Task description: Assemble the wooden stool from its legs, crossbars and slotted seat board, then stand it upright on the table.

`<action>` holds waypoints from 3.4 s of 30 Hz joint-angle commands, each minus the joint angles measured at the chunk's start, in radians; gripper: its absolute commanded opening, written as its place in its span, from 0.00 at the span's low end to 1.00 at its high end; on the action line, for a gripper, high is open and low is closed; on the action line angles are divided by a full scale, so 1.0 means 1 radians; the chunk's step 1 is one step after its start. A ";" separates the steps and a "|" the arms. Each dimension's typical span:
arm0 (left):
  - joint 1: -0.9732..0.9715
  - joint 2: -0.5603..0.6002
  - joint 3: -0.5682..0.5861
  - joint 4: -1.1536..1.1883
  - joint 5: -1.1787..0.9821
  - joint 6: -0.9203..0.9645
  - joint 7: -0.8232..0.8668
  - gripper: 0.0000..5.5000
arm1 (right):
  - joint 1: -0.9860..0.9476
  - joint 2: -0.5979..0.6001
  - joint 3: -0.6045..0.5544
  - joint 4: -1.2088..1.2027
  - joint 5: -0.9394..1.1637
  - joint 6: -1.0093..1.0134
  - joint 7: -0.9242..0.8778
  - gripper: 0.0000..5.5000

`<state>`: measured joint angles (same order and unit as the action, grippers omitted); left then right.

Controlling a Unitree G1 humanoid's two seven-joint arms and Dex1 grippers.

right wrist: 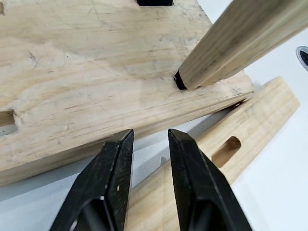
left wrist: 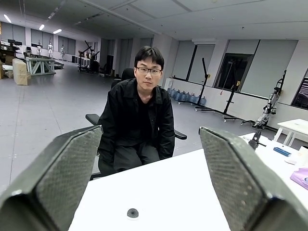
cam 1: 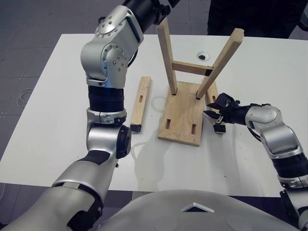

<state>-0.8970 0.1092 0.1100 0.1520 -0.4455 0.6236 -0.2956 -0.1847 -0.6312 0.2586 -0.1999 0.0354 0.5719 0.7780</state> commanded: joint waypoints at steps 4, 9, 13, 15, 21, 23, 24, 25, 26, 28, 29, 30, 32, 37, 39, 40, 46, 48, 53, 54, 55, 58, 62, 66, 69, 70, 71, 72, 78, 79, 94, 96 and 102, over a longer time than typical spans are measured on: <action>-0.032 0.005 -0.001 0.042 0.013 -0.025 -0.014 0.68 | 0.007 0.001 0.014 -0.012 -0.006 0.012 -0.004 0.24; -0.062 0.008 -0.010 0.155 0.048 -0.108 -0.044 0.68 | 0.009 0.000 0.015 -0.011 -0.006 0.012 -0.004 0.24; -0.091 0.016 -0.003 0.233 0.067 -0.157 -0.066 0.68 | 0.010 -0.002 0.016 -0.010 -0.008 0.011 -0.005 0.24; -0.098 0.012 -0.003 0.254 0.070 -0.166 -0.074 0.68 | 0.011 -0.002 0.017 -0.007 -0.010 0.009 -0.007 0.24; -0.114 -0.015 -0.009 0.261 0.059 -0.152 -0.085 0.68 | 0.013 0.002 0.018 -0.010 -0.013 0.011 -0.012 0.24; -0.116 -0.012 -0.010 0.267 0.065 -0.157 -0.089 0.68 | 0.014 0.003 0.019 -0.010 -0.013 0.011 -0.012 0.24; -0.117 -0.008 -0.010 0.270 0.069 -0.160 -0.091 0.68 | 0.015 0.003 0.019 -0.011 -0.013 0.010 -0.012 0.24; -0.119 -0.004 -0.009 0.273 0.071 -0.162 -0.094 0.68 | 0.015 0.002 0.018 -0.010 -0.013 0.010 -0.012 0.24; -0.119 -0.001 -0.009 0.272 0.072 -0.161 -0.096 0.68 | 0.016 0.002 0.018 -0.011 -0.013 0.010 -0.012 0.24; -0.121 0.005 -0.010 0.269 0.075 -0.160 -0.100 0.68 | 0.017 0.001 0.016 -0.012 -0.013 0.009 -0.012 0.24; -0.130 0.008 -0.006 0.262 0.072 -0.160 -0.098 0.68 | 0.017 0.001 0.016 -0.011 -0.013 0.008 -0.013 0.24; -0.146 0.014 0.000 0.252 0.070 -0.161 -0.095 0.68 | 0.018 0.002 0.017 -0.010 -0.014 0.007 -0.014 0.24; -0.215 0.036 0.019 0.209 0.057 -0.160 -0.087 0.68 | 0.020 0.001 0.017 -0.011 -0.014 0.007 -0.014 0.24; -0.350 0.077 0.058 0.135 0.032 -0.145 -0.068 0.68 | 0.031 0.001 0.019 -0.019 -0.016 0.009 -0.016 0.24; -0.351 0.076 0.056 0.140 0.029 -0.140 -0.073 0.68 | 0.031 0.003 0.019 -0.022 -0.015 0.011 -0.018 0.24; -0.329 0.076 0.047 0.156 0.038 -0.144 -0.075 0.68 | 0.031 0.003 0.019 -0.023 -0.015 0.011 -0.018 0.24; -0.124 0.028 -0.042 0.296 0.095 -0.151 -0.116 0.68 | 0.046 -0.002 0.014 -0.036 -0.013 0.016 -0.020 0.24; 0.024 -0.012 -0.149 0.252 0.110 -0.064 -0.146 0.68 | 0.047 0.001 0.012 -0.034 -0.014 0.018 -0.027 0.24; 0.097 0.021 -0.209 0.159 0.140 -0.016 -0.157 0.68 | 0.045 0.006 0.009 -0.031 -0.011 0.021 -0.035 0.24; 0.069 0.034 -0.191 0.168 0.143 -0.026 -0.155 0.68 | 0.045 0.006 0.009 -0.031 -0.010 0.021 -0.036 0.24; 0.042 0.046 -0.177 0.174 0.148 -0.036 -0.155 0.68 | 0.045 0.006 0.009 -0.033 -0.009 0.022 -0.035 0.24; -0.048 0.079 -0.127 0.174 0.143 -0.061 -0.151 0.68 | 0.044 0.002 0.011 -0.029 -0.009 0.019 -0.031 0.24; -0.124 0.087 -0.088 0.082 0.116 -0.044 -0.139 0.68 | 0.046 -0.003 0.010 -0.024 -0.012 0.016 -0.030 0.24; -0.127 0.060 -0.087 -0.041 0.083 0.007 -0.126 0.68 | 0.040 0.000 0.011 -0.018 -0.014 0.015 -0.032 0.24; -0.157 0.067 -0.048 -0.070 0.075 -0.005 -0.100 0.68 | 0.024 0.002 0.013 -0.011 -0.014 0.019 -0.029 0.24; -0.167 0.079 -0.031 -0.075 0.072 -0.005 -0.094 0.68 | 0.017 0.004 0.013 -0.008 -0.014 0.021 -0.029 0.24; -0.173 0.098 -0.017 -0.082 0.074 -0.010 -0.092 0.68 | 0.009 0.007 0.012 -0.006 -0.014 0.025 -0.031 0.24; -0.169 0.118 0.005 -0.096 0.073 -0.011 -0.084 0.68 | 0.008 0.006 0.009 -0.004 -0.013 0.025 -0.031 0.24; 0.043 0.270 0.067 -0.249 0.078 0.028 -0.121 0.68 | -0.002 -0.009 -0.010 -0.005 0.007 0.037 -0.010 0.24; 0.112 0.288 0.071 -0.293 0.077 0.046 -0.121 0.68 | -0.003 -0.011 -0.016 -0.009 0.013 0.040 -0.004 0.24; 0.768 0.420 -0.332 -0.366 0.293 -0.023 -0.264 0.68 | -0.255 -0.017 -0.241 0.035 0.065 0.168 -0.145 0.24; 0.775 0.429 -0.348 -0.350 0.315 -0.033 -0.273 0.68 | -0.337 0.001 -0.276 0.083 0.064 0.160 -0.192 0.24; 0.788 0.431 -0.351 -0.317 0.346 -0.066 -0.285 0.68 | -0.724 0.197 -0.433 0.240 0.204 0.161 -0.355 0.24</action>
<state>-0.1122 0.5305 -0.2405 -0.1774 -0.1137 0.5758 -0.5776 -0.7964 -0.4884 -0.1408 0.0013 0.1835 0.7129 0.4440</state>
